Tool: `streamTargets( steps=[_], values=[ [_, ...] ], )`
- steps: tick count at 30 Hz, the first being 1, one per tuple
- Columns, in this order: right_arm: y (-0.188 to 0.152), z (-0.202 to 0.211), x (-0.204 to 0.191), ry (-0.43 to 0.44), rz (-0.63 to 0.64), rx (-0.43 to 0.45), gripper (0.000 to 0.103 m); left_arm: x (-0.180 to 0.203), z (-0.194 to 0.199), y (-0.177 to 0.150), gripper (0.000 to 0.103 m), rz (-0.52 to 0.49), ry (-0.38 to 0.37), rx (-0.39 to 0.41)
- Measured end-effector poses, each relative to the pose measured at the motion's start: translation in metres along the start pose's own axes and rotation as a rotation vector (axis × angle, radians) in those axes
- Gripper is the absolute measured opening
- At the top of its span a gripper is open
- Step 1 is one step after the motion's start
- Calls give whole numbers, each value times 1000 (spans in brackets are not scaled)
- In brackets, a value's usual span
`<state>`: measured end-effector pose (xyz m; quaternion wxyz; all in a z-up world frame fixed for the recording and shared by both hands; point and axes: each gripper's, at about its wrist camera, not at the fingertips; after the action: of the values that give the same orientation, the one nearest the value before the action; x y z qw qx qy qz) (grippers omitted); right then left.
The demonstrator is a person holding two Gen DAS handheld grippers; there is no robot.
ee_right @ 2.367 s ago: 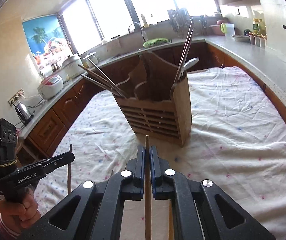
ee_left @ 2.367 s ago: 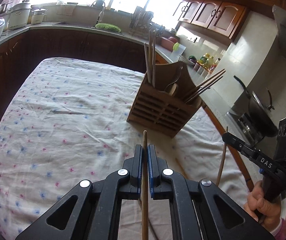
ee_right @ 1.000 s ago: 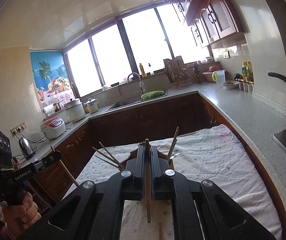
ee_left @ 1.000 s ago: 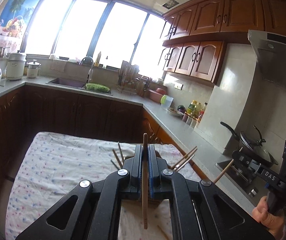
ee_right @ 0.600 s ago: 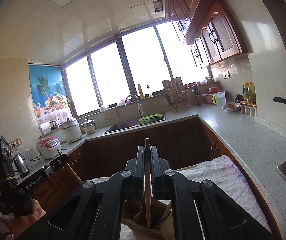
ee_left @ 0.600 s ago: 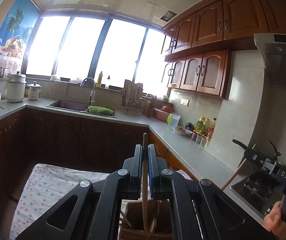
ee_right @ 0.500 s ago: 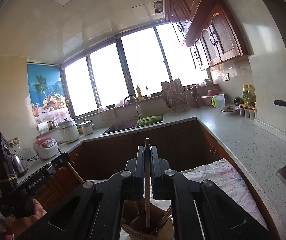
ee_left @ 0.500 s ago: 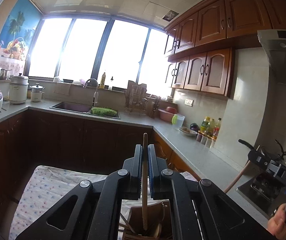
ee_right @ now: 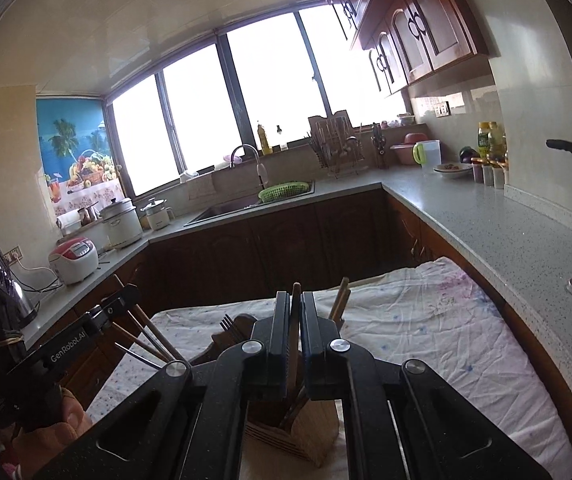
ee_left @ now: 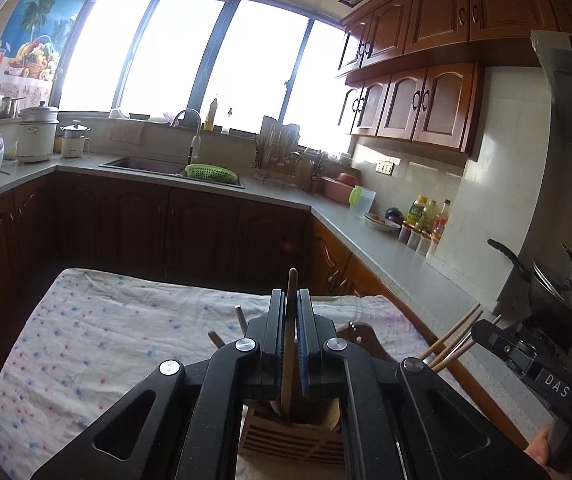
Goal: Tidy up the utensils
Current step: 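Carry both chopsticks into the holder and open both grippers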
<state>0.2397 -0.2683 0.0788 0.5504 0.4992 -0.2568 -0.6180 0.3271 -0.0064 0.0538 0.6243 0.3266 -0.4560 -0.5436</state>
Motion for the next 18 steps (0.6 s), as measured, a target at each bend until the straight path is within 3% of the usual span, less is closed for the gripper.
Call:
streamTargets(
  steps=[11,13,15,17,18],
  values=[
    [-9,-11,1,4,-25,-53,5,-18,2,14,4,23,7,-40],
    [-8,-11,3,9,-33,-56,10,-17,4,12,5,25,3,-51],
    [-7,-10,4,13,-41,-56,10,-18,6,14,11,34,-12,-60],
    [-4,-6,3,20,-53,-47,14,-19,14,18,24,40,-20,-45],
    [-3,-2,3,22,-56,-38,21,-20,19,20,28,43,-23,-33]
  ],
)
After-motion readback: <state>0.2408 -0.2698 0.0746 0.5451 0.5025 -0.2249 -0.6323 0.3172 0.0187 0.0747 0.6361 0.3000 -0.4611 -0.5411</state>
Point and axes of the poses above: each gripper's, at about its wrist camera, not at the fingertips, and z roughly against the way its jaws point, x to its right, y to its top, and after that the axes turned 10 degrees about y, right-handed
